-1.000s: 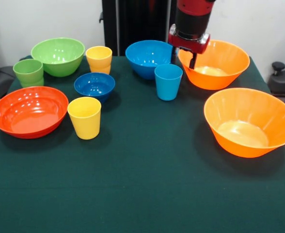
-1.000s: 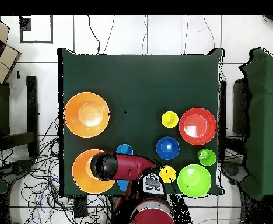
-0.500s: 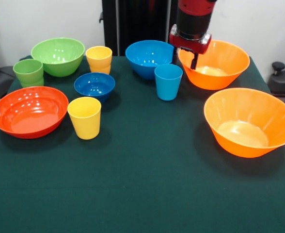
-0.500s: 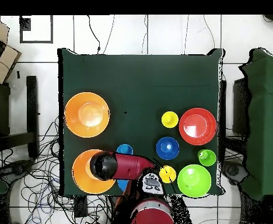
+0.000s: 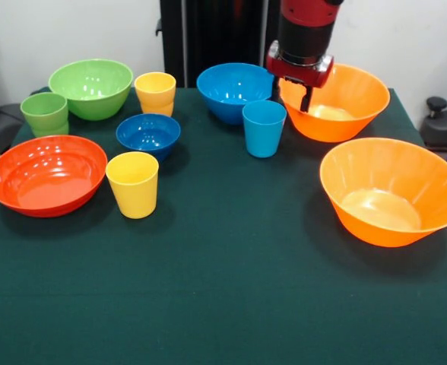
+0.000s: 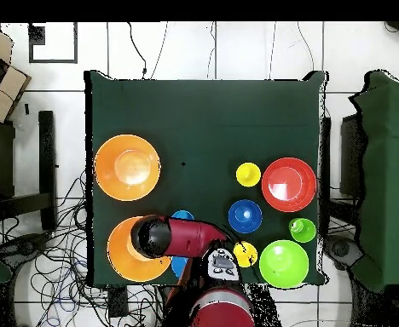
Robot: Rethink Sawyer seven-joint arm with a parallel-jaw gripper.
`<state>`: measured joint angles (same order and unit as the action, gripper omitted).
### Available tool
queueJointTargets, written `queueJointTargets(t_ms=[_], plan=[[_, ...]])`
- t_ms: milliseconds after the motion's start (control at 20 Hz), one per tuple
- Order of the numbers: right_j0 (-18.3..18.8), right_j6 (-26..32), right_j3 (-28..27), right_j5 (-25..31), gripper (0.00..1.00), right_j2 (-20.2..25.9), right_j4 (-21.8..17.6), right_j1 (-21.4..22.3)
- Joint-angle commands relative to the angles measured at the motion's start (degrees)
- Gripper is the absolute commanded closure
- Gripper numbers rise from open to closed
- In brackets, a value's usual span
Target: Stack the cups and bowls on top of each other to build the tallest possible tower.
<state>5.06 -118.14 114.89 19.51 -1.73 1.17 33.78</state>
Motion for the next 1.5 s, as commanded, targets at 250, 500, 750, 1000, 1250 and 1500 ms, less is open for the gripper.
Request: queueJointTargets(t_ms=[250, 500, 750, 1000, 1250, 1500], plan=[[0.2, -6.2, -7.2, 8.1, 0.0, 4.3, 3.0, -1.3], [0.2, -6.3, -7.6, 10.2, 0.0, 4.4, 3.4, -0.3], [0.0, -6.4, -6.9, 11.5, 0.0, 4.2, 3.6, 1.1], [-0.2, -6.5, -6.6, 11.8, 0.0, 4.2, 4.0, 1.6], [1.0, -5.6, -4.1, 10.7, 0.0, 5.2, 4.6, 2.7], [1.5, -5.4, -4.2, 9.9, 0.0, 5.6, 4.8, 2.2]])
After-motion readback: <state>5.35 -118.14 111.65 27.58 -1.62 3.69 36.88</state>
